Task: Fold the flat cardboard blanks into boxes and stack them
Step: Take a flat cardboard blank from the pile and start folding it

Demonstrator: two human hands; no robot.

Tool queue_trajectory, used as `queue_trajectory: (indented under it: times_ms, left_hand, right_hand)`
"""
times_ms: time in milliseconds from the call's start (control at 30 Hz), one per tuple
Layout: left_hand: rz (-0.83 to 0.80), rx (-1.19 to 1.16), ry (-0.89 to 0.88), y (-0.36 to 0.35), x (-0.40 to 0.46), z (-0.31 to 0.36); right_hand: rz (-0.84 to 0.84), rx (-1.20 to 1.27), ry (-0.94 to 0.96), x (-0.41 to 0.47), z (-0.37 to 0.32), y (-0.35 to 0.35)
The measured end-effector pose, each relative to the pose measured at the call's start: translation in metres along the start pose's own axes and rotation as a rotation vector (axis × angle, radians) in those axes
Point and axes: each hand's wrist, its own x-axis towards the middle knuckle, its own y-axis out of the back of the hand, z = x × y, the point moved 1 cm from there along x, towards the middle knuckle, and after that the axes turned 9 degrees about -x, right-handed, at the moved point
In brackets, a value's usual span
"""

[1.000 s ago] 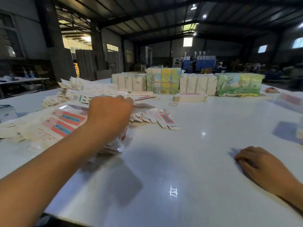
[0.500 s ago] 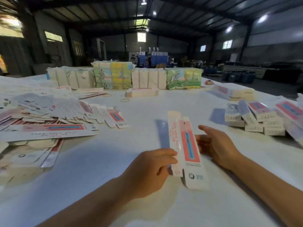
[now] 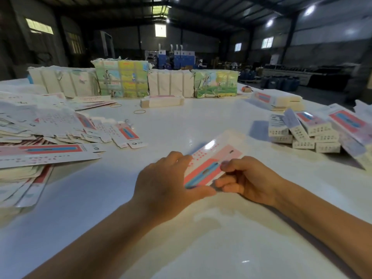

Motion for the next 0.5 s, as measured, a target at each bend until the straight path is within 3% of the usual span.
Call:
queue_trajectory:
  times_ms: [100,233,367,500]
  left_hand:
    - [-0.027,0.200,-0.026,-0.003,0.002,0.004]
    - [-0.035,0.175,0.088,-0.003,0.006,0.004]
    - [-0.064,0.043,0.242,0.009,0.012,-0.009]
    - [-0.067,0.005,0.288,0.017,0.014,-0.018]
  right_hand:
    - [-0.121,-0.095,0.074,-0.003,0.002,-0.005]
    - [-0.204,-0.131,0.154,-0.005,0.005,-0.008]
    - [-0.026,-0.093,0.200,-0.004,0.003,-0.002]
    - [0.154,-0.101,0.250,-0.004,0.001,0.004]
